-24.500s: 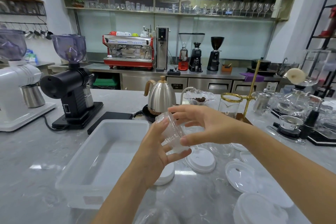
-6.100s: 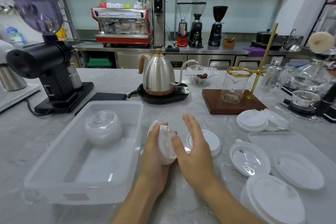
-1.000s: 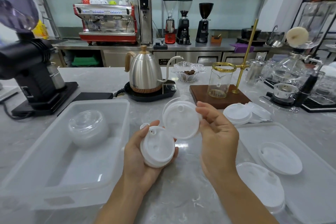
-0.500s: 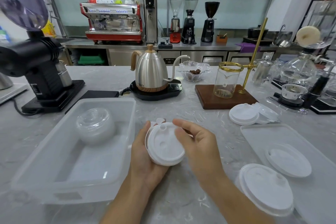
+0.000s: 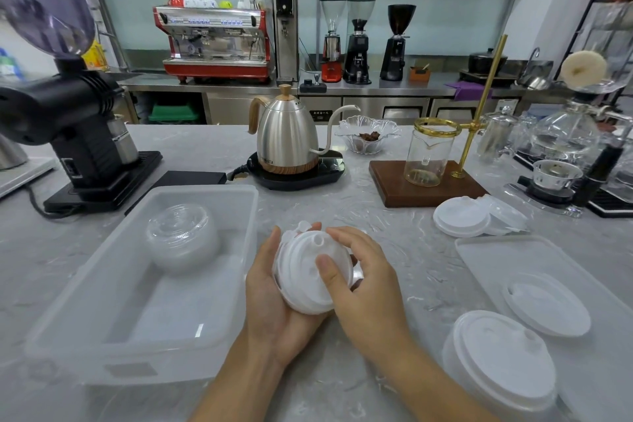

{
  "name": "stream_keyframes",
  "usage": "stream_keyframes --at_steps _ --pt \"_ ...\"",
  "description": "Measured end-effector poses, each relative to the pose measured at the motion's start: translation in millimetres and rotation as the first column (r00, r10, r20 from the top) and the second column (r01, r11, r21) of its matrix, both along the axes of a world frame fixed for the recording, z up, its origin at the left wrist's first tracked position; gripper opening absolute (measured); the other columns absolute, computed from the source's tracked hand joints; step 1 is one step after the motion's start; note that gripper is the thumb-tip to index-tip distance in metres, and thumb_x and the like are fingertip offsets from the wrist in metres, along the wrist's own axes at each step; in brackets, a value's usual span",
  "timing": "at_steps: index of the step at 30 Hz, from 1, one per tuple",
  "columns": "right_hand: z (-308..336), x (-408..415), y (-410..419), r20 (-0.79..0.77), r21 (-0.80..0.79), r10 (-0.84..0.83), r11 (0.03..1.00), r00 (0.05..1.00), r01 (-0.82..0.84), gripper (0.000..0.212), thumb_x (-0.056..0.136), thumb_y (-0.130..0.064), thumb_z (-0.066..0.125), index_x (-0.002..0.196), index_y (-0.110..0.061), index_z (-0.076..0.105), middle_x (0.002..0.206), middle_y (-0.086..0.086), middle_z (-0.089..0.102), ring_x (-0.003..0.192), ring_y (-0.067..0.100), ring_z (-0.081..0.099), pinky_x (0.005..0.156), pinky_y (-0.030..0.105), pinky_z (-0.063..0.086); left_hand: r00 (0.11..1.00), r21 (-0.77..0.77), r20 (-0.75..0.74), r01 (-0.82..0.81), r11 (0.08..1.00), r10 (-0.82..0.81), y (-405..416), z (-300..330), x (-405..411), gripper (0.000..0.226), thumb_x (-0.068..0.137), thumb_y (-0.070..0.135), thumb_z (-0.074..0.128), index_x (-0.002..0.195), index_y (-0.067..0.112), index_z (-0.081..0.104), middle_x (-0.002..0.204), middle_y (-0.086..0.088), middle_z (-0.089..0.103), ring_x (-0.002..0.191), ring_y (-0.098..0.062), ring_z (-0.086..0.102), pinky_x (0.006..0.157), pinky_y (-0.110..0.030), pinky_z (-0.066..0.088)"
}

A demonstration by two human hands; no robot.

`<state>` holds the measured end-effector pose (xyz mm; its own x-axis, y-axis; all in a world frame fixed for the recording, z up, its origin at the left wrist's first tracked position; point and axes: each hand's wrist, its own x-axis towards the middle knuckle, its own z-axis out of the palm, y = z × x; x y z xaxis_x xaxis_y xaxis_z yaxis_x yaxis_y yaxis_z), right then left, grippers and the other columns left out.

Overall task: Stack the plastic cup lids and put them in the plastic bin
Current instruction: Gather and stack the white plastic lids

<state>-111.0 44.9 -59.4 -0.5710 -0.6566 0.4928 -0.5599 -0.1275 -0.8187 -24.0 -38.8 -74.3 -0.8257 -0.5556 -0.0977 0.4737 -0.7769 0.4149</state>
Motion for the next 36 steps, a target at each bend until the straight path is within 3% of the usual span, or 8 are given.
stream_keyframes --at_steps 3,8,14,21,25,27,32,36 --pt "0 1 0 -0.027 -0.015 0.042 0.999 0.999 -0.043 0.029 0.088 -0.032 0.064 0.112 -0.047 0.06 0.121 -0.036 0.056 0.119 0.0 0.053 0.094 0.042 0.052 1.0 -0.025 -0.014 0.025 0.999 -0.025 0 1 2 0.052 0.087 0.047 0.066 0.125 0.012 0.062 0.115 -0.014 0.069 0.109 -0.031 0.067 0.093 -0.045 0.056" --pt "-1 2 0 -0.135 0.007 0.038 0.999 0.99 -0.037 0.038 0.091 -0.032 0.061 0.126 -0.02 0.064 0.128 -0.015 0.062 0.126 0.004 0.051 0.107 0.041 0.041 0.993 -0.019 -0.062 0.098 0.995 -0.099 0 -2 3 0.053 0.09 0.046 0.064 0.118 0.001 0.068 0.111 -0.02 0.072 0.105 -0.034 0.071 0.087 -0.045 0.059" --pt "-2 10 1 -0.26 0.107 0.058 0.994 0.964 -0.031 0.079 0.07 -0.059 0.068 0.139 -0.027 0.049 0.137 -0.025 0.045 0.132 -0.017 0.028 0.113 0.014 0.02 0.994 -0.04 -0.065 0.082 0.996 -0.085 -1 -5 1 0.053 0.087 0.048 0.067 0.114 0.003 0.071 0.107 -0.017 0.071 0.103 -0.031 0.07 0.091 -0.042 0.057" --pt "0 11 -1 -0.179 0.031 -0.045 0.998 0.983 0.051 0.067 0.061 -0.057 0.074 0.12 -0.03 0.056 0.126 -0.02 0.055 0.127 0.001 0.044 0.11 0.031 0.036 0.993 -0.04 -0.087 0.08 0.996 -0.084 2 -3 0 0.053 0.094 0.048 0.057 0.115 0.001 0.07 0.112 -0.02 0.071 0.107 -0.032 0.069 0.091 -0.044 0.057" --pt "4 12 2 -0.143 -0.001 -0.074 0.997 0.987 0.074 0.062 0.055 -0.058 0.077 0.108 -0.049 0.046 0.119 -0.035 0.049 0.12 -0.007 0.044 0.103 0.014 0.034 0.999 -0.078 -0.031 0.021 0.997 -0.024 3 -3 -2 0.047 0.092 0.045 0.06 0.12 0.008 0.064 0.116 -0.016 0.065 0.11 -0.03 0.064 0.097 -0.042 0.054" --pt "4 11 2 -0.129 -0.019 -0.07 0.997 0.989 0.068 0.06 0.055 -0.056 0.079 0.105 -0.05 0.046 0.119 -0.037 0.049 0.117 -0.009 0.047 0.098 0.007 0.032 1.0 -0.105 -0.005 0.006 0.994 -0.007 3 -5 -3 0.046 0.089 0.045 0.064 0.118 0.009 0.066 0.113 -0.014 0.067 0.108 -0.029 0.064 0.097 -0.042 0.053" --pt "6 11 3 -0.13 -0.063 -0.088 0.995 0.988 0.08 0.062 0.055 -0.057 0.078 0.11 -0.038 0.057 0.115 -0.036 0.052 0.113 -0.002 0.053 0.099 0.017 0.042 1.0 -0.149 -0.021 -0.024 0.989 0.021 1 -5 -3 0.048 0.08 0.042 0.076 0.116 0.011 0.069 0.11 -0.013 0.069 0.104 -0.028 0.067 0.094 -0.042 0.056" --pt "9 12 3 -0.16 -0.096 -0.088 0.993 0.983 0.073 0.055 0.058 -0.055 0.078 0.106 -0.052 0.051 0.115 -0.045 0.048 0.114 -0.005 0.051 0.096 0.005 0.034 0.999 -0.228 -0.007 -0.038 0.973 0.037 2 -2 -4 0.053 0.078 0.04 0.078 0.12 0.01 0.067 0.111 -0.014 0.069 0.106 -0.028 0.066 0.092 -0.04 0.057"
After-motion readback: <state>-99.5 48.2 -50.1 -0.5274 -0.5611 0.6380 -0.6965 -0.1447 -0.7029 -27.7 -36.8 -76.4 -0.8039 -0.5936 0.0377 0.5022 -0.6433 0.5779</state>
